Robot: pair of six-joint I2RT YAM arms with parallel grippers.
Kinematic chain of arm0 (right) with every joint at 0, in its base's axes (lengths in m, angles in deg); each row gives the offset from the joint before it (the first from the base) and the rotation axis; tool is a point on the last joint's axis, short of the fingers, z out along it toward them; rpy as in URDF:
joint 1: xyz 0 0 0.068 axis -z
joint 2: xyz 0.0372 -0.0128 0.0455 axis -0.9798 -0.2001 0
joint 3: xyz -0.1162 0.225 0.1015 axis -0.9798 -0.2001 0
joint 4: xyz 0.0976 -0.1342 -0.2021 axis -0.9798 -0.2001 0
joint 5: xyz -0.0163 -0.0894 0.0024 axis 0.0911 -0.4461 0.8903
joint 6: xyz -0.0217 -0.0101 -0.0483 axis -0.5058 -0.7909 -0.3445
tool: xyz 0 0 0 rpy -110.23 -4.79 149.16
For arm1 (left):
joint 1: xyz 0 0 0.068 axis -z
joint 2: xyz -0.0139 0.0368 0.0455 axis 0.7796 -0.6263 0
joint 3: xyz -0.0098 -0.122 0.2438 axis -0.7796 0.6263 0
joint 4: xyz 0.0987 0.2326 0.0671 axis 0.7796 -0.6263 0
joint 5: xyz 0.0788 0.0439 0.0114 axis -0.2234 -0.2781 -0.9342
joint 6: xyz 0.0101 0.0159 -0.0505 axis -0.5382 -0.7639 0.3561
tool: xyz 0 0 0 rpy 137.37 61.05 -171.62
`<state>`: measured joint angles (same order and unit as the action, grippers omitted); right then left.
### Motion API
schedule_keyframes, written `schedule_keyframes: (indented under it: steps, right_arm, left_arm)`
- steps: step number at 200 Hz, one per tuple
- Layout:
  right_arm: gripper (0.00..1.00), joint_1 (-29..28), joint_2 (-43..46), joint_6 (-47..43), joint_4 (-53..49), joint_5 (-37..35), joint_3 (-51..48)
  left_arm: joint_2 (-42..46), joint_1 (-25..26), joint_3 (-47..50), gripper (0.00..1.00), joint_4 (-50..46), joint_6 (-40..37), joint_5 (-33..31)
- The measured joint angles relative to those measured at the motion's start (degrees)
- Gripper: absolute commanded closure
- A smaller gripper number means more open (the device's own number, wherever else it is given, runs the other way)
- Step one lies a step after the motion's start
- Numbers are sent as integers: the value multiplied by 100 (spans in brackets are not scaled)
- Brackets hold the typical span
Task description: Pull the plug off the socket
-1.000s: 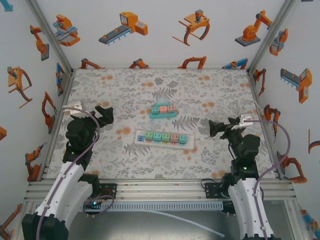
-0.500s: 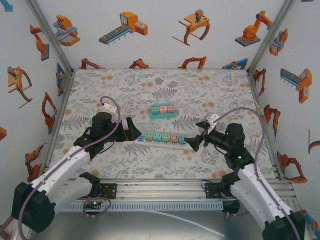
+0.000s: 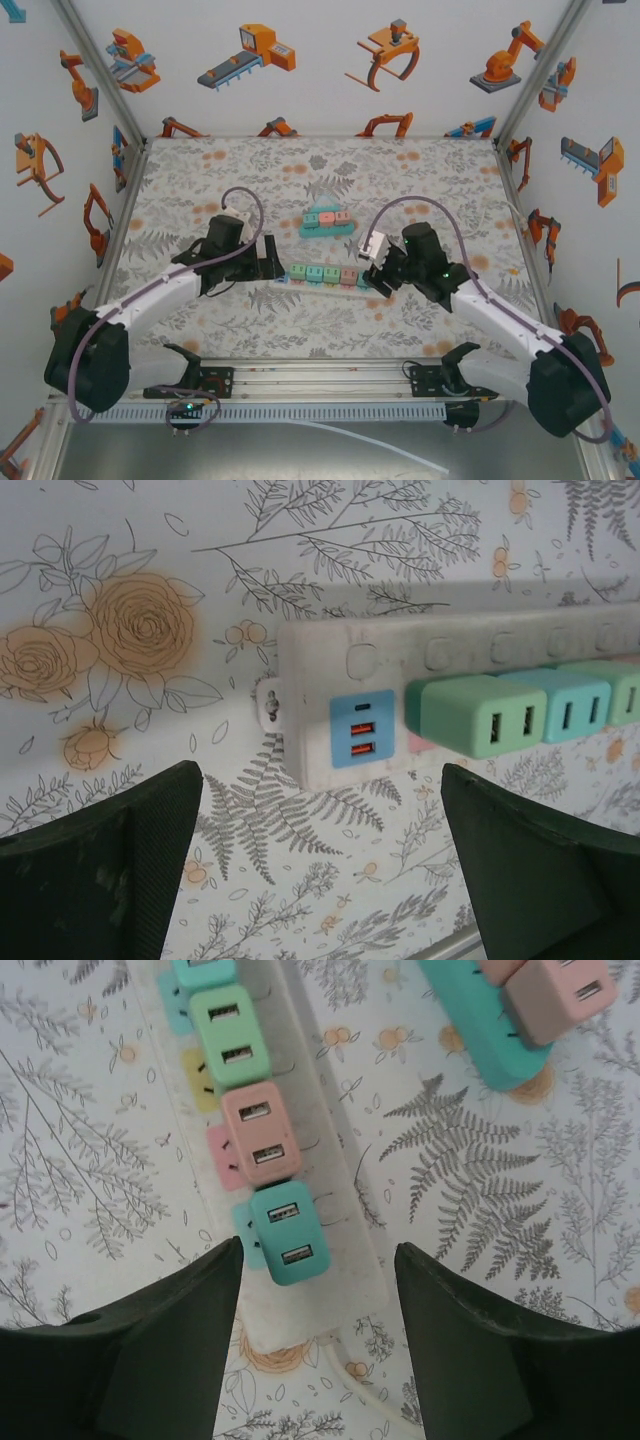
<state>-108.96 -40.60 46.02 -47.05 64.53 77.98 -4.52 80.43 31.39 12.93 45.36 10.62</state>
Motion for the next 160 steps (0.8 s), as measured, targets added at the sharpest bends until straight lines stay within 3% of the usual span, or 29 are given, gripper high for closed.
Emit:
schedule_keyframes:
  steps: [28,69,92,160]
  right_arm:
    - [47,-149,-516,-302,-55,-76,85]
    - [66,-184,-894,-509,-37,-109,92]
    - [68,-197,-901,-544,-37,-76,103]
    - [78,-234,-898,-715,-238,-85,232]
  left_arm:
    - [-396,-7,-81,18,151,35,-127]
    - [-940,-4,-315,22,179,87,-219]
    - [-1088,-2,-332,29,175,125,-295]
    - [-1204,125,-420,36,205,184,-367]
